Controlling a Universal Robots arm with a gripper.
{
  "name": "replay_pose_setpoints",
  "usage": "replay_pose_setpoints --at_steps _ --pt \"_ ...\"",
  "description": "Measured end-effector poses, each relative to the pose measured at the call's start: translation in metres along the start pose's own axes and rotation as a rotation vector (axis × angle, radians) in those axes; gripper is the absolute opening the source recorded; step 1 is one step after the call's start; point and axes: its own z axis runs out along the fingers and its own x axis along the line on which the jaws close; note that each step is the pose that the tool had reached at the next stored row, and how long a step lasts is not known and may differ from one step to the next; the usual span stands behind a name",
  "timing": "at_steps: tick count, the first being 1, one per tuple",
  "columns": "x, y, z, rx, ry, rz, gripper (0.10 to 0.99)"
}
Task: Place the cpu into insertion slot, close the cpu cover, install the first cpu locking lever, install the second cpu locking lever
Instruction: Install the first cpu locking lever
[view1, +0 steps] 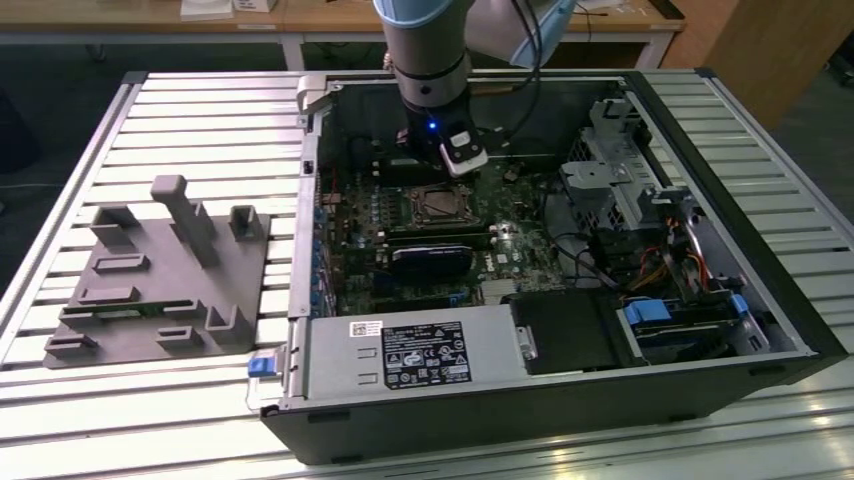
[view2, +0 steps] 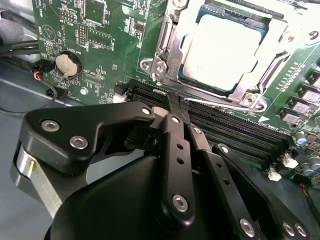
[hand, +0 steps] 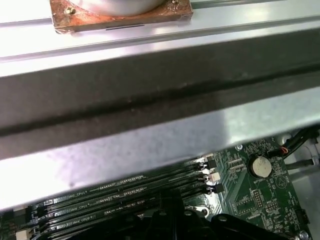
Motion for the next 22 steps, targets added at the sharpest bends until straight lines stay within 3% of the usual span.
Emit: replay_pose_setpoints --at_steps 8,16,22 --pt "0.0008 -0.0012 0.0044 0.017 -0.0091 0.005 0.106" --pt "0.0012 -0.0017 0.0066 0.021 -0.0127 0.007 0.106" --pt "-0.0005 0.0009 -0.0036 0.021 -0.0127 0.008 0.106"
